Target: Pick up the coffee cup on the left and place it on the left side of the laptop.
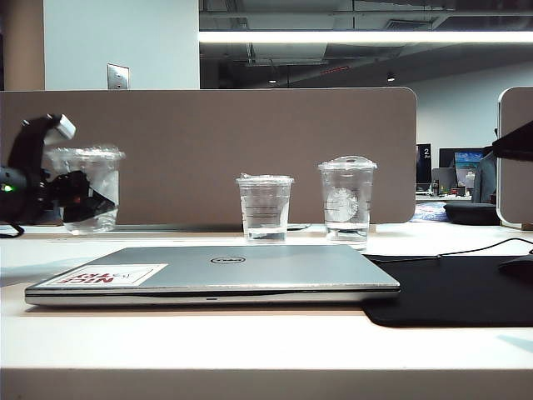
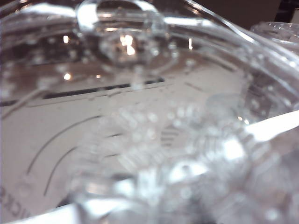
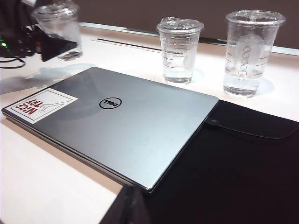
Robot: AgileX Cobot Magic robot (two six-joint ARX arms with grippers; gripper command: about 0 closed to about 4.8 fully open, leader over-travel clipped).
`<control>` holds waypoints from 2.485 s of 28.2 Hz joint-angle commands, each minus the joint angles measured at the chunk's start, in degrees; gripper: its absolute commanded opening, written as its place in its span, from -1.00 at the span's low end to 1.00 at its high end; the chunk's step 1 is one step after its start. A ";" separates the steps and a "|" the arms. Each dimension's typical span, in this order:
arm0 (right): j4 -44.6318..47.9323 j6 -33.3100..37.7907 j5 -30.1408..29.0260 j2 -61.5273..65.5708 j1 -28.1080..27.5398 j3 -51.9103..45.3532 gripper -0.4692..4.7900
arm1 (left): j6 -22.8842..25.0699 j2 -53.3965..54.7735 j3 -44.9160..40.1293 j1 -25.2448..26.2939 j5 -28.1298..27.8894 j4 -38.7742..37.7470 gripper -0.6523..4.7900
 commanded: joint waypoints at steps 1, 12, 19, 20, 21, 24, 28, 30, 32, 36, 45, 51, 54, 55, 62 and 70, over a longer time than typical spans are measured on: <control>1.03 0.02 0.04 0.02 0.09 -0.22 -0.84 | 0.35 -2.93 -3.41 -0.04 -0.22 1.81 0.20; 1.03 0.00 0.04 0.00 0.09 -0.22 -0.84 | 0.35 -9.77 -15.78 0.74 -2.54 3.78 0.12; 1.03 0.00 0.04 0.00 0.07 -0.22 -0.84 | 1.68 -9.75 -19.19 0.72 -3.80 3.87 0.12; 1.03 0.02 0.04 0.00 0.07 -0.22 -0.84 | 1.66 -9.75 -19.19 0.72 -3.69 3.89 0.12; 1.03 0.02 0.04 0.00 0.09 -0.22 -0.84 | 1.66 -9.75 -19.19 0.68 -3.69 3.89 0.12; 1.03 0.02 0.04 0.00 0.09 -0.22 -0.84 | 1.66 -9.75 -19.19 0.68 -3.72 3.39 0.12; 1.03 0.02 0.04 0.00 0.09 -0.22 -0.84 | 1.75 -9.68 -19.19 0.72 -4.07 1.18 0.12; 1.03 0.02 0.04 0.00 0.09 -0.22 -0.84 | 1.86 -9.35 -19.19 0.72 -4.20 0.72 0.12; 1.03 0.02 0.04 0.00 0.09 -0.22 -0.84 | 1.92 -8.37 -19.15 0.72 -4.22 0.72 0.12; 1.05 0.02 0.04 0.00 0.09 -0.22 -0.84 | 1.95 -6.56 -19.12 0.72 -4.39 0.96 0.12; 1.03 0.02 0.04 0.00 0.09 -0.22 -0.84 | 4.26 -6.23 -19.06 0.74 -9.31 1.42 0.13; 1.03 0.02 0.04 0.00 0.09 -0.22 -0.84 | 4.24 -6.23 -19.06 0.74 -9.09 1.31 0.13; 1.03 0.02 0.04 0.00 0.09 -0.22 -0.84 | 4.26 -6.19 -19.06 0.74 -9.11 1.31 0.13; 1.03 0.02 0.04 0.00 0.09 -0.22 -0.84 | 4.26 -6.08 -19.02 0.74 -9.14 1.40 0.13; 1.03 0.02 0.04 0.00 0.09 -0.22 -0.84 | 3.82 -5.16 -18.21 0.74 -9.07 1.33 0.72; 1.03 0.02 0.04 0.00 0.09 -0.22 -0.84 | 0.74 -5.29 -18.58 0.74 -6.38 2.60 1.00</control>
